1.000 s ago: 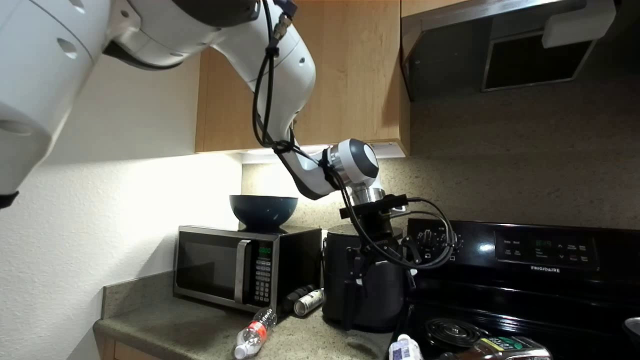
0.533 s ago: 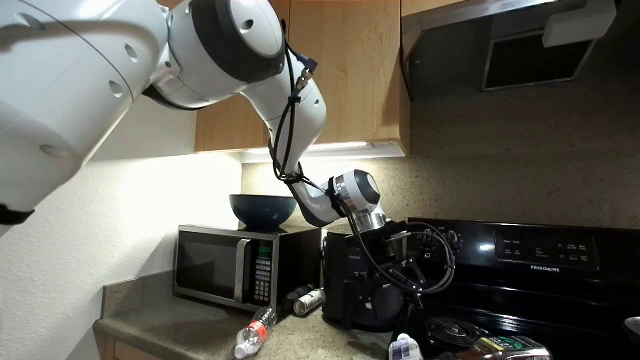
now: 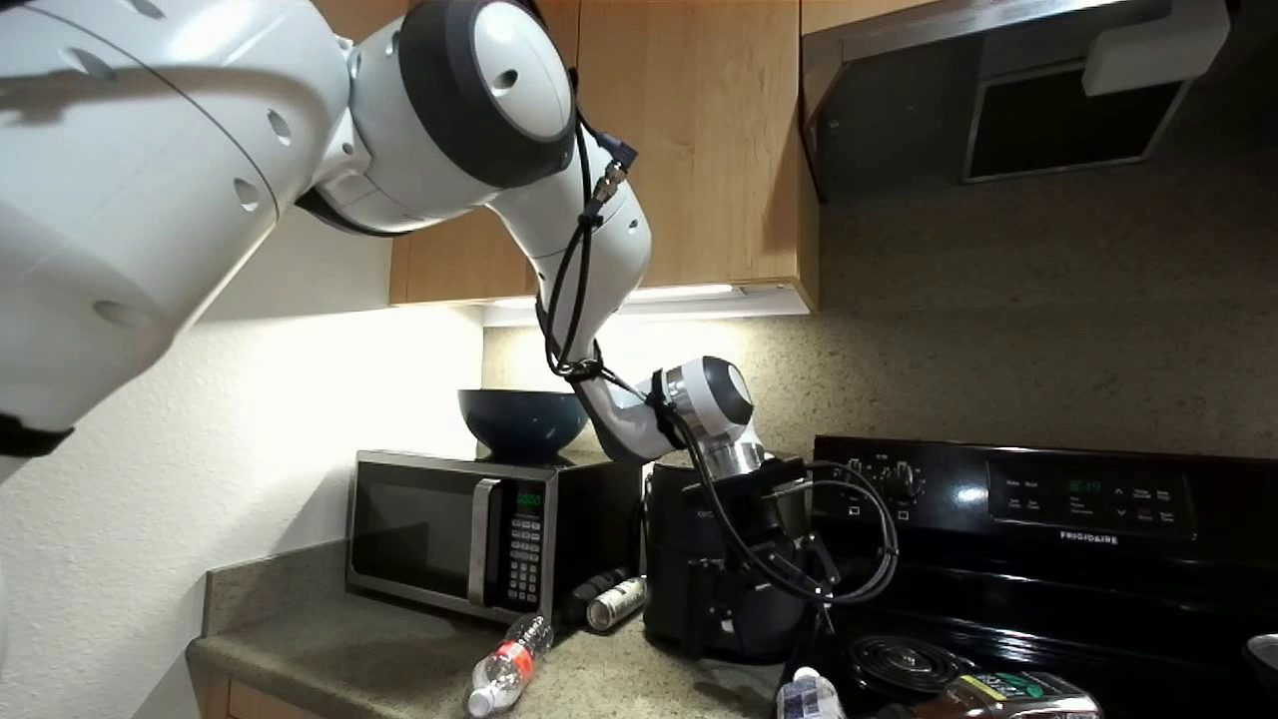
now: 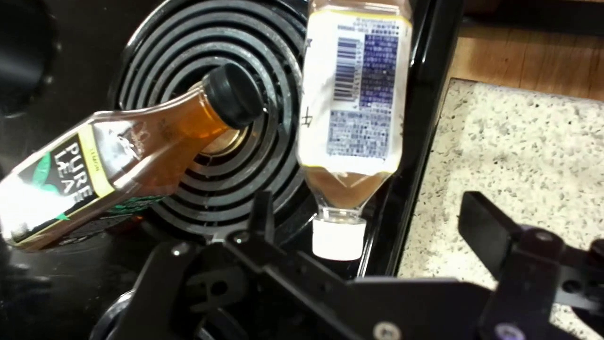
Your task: Put the bottle upright
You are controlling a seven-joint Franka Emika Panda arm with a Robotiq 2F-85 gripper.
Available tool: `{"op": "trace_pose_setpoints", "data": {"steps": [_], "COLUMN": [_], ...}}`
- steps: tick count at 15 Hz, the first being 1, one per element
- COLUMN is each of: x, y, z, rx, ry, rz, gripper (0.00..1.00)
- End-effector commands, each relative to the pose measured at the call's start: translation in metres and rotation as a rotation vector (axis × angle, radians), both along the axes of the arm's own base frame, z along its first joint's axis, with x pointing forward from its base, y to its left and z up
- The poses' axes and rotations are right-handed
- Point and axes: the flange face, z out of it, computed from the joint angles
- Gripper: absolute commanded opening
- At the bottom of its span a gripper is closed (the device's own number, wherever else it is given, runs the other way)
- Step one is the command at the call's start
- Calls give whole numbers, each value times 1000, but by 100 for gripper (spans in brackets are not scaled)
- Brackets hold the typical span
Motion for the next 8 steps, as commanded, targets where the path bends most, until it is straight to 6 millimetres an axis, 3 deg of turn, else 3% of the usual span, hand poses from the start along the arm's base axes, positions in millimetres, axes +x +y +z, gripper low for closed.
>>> {"op": "trace_pose_setpoints", "data": {"steps": [1, 7, 8], "x": [2, -5, -7], "y": [-1, -25, -29], "z": [-41, -83, -87], "rx": [55, 69, 67], "ry": [84, 161, 165], "rz": [46, 46, 35], "gripper": [100, 100, 95]}}
